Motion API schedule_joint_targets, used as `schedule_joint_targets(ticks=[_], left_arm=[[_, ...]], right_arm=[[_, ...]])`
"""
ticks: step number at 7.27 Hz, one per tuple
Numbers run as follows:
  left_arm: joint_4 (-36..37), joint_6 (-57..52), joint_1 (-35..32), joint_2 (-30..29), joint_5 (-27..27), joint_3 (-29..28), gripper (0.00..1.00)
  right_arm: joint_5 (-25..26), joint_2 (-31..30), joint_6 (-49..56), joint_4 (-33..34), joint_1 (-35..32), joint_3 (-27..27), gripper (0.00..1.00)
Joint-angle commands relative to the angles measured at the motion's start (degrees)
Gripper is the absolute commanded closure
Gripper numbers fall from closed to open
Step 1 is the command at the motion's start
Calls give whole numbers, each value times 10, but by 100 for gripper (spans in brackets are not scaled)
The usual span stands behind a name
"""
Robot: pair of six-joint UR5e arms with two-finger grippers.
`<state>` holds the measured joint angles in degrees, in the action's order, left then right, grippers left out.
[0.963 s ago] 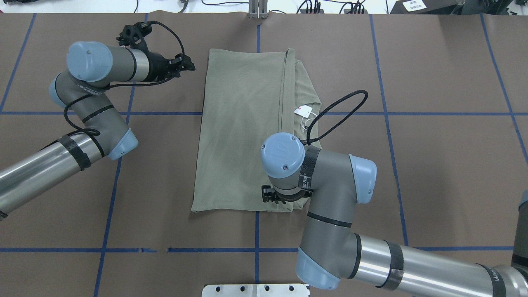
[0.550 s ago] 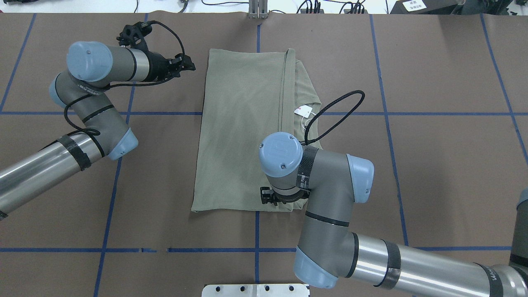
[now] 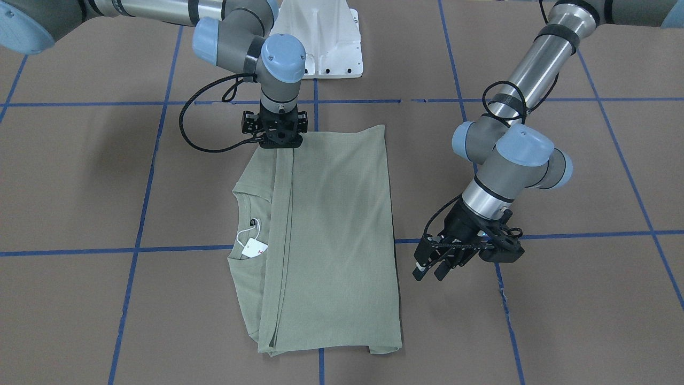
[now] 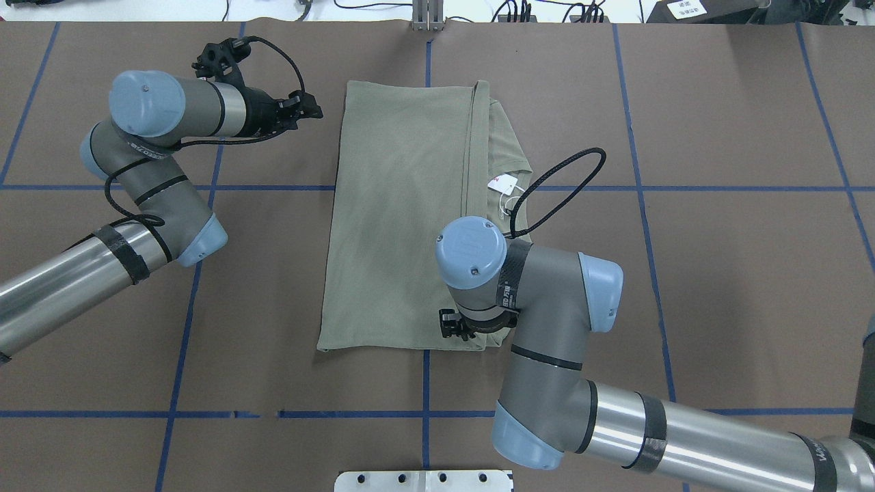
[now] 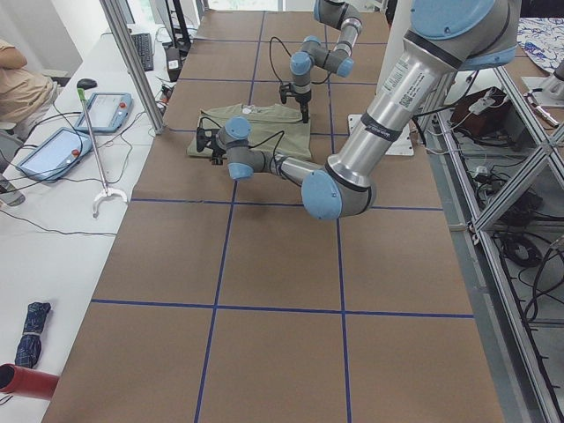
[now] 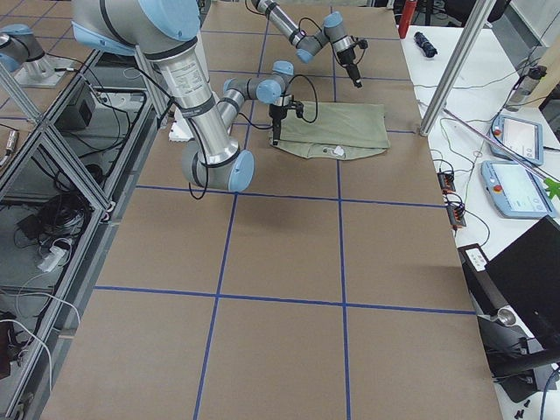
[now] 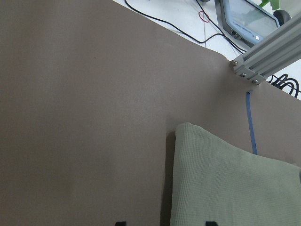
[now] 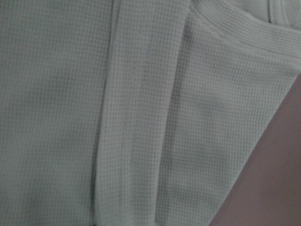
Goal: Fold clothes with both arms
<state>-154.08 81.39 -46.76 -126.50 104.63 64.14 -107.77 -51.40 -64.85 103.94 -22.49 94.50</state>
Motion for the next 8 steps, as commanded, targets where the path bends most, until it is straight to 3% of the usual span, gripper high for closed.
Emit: schedule_joint_targets(ticks=[1,3,4,6,8], left_arm=[[0,0,0,0,0,0,36],[0,1,0,-1,0,2,36],[0,1,0,-1,0,2,36],[1,-1,0,0,1,2,36],[1,-1,0,22,12,31,36]], right_arm=[[-16,-32,46,47,-25,46,2],[-9,-144,87,76,-33,152,2],[-8,-151,79,77,-30,163,2],[-8,-112,78,81,-24,156,2],[-6,-48,78,76,-37,113,2]])
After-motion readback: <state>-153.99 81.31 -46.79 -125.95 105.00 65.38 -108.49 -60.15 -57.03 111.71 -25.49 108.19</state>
